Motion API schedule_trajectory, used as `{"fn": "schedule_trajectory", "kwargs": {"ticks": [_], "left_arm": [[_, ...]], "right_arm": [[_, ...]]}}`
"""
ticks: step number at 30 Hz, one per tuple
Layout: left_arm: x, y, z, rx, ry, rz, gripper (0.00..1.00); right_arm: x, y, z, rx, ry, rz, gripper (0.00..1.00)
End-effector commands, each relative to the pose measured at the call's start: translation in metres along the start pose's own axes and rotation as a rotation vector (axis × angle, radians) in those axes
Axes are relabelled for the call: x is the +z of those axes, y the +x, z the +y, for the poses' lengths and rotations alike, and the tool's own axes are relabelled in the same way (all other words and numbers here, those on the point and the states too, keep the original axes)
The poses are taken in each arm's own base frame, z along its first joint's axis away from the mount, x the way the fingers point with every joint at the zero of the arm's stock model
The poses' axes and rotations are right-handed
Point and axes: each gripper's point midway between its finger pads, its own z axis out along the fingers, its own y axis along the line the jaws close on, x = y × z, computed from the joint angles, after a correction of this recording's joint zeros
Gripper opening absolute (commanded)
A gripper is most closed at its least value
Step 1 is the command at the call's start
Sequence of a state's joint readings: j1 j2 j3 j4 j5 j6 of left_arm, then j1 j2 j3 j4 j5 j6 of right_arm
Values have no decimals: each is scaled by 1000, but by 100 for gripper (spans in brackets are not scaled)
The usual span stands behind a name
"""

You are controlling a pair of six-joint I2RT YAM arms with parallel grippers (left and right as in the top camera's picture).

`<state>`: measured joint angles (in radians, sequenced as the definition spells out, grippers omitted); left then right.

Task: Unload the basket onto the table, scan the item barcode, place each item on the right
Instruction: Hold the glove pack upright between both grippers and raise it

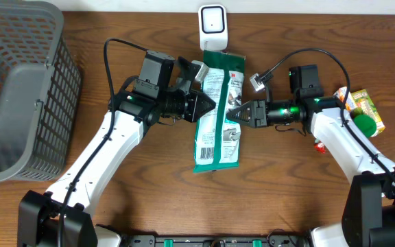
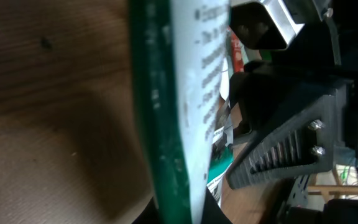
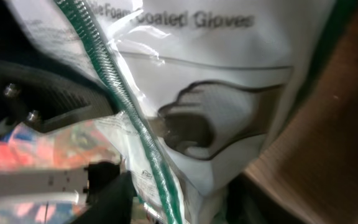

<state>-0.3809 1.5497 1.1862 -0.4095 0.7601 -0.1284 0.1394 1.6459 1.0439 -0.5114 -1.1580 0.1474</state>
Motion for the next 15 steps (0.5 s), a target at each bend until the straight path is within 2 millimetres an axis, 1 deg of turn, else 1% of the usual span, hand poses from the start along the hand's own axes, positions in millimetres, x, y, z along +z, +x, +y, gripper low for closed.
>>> {"fn": "schedule_trajectory", "kwargs": {"ticks": [1, 3, 6, 8, 10, 13, 15], "left_arm": [[-4, -1, -5, -60, 60, -3, 7], [-8, -4, -5, -97, 87, -10, 8], [-18, -12, -3, -178, 129, -32, 7], [-26, -17, -6, -209, 186, -43, 7], [-35, -23, -15, -217, 273, -53, 7], [-47, -30, -24, -236, 365, -60, 7], [-52, -32, -28, -249, 406, -56, 8]], "right_arm": [[-13, -3, 9, -58, -74, -23, 54], [-17, -3, 6, -91, -67, -31, 65], [-22, 3, 2, -166, -60, -26, 70], [-23, 8, 1, -200, -58, -19, 71], [-24, 11, 1, -236, -58, -12, 71], [-24, 14, 2, -258, -62, -5, 65], [-24, 14, 7, -289, -94, -13, 64]]}}
